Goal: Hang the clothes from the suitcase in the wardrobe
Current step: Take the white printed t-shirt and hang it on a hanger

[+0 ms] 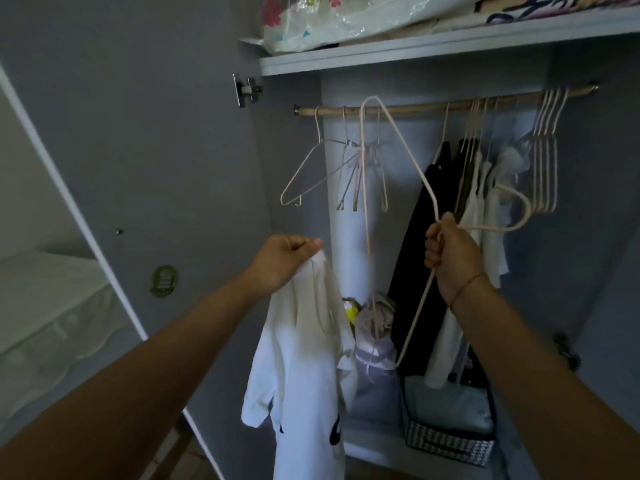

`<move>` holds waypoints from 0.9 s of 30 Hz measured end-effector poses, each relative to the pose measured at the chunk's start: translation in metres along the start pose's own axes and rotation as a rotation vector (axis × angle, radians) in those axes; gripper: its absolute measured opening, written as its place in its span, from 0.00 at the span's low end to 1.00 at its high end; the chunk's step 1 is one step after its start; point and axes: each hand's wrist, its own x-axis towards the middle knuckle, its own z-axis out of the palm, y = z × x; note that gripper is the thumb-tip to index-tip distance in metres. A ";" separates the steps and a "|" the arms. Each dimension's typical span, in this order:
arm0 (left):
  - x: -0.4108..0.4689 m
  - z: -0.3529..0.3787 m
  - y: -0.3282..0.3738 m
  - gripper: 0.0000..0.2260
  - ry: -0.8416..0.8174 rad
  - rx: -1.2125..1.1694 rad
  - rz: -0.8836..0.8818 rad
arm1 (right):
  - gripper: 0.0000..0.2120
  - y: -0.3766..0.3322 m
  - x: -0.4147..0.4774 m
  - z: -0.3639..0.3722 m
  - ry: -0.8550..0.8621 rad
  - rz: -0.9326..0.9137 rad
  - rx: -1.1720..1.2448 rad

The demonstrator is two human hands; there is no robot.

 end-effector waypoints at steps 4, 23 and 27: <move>-0.015 -0.008 -0.002 0.19 0.050 0.018 -0.089 | 0.22 -0.019 -0.022 -0.003 -0.094 0.035 0.362; -0.029 -0.019 0.051 0.12 0.079 -0.429 -0.099 | 0.28 0.009 -0.028 0.027 -0.282 -0.003 0.519; -0.018 -0.038 0.044 0.12 0.214 -0.511 -0.105 | 0.29 0.041 -0.020 0.014 -0.196 0.022 0.121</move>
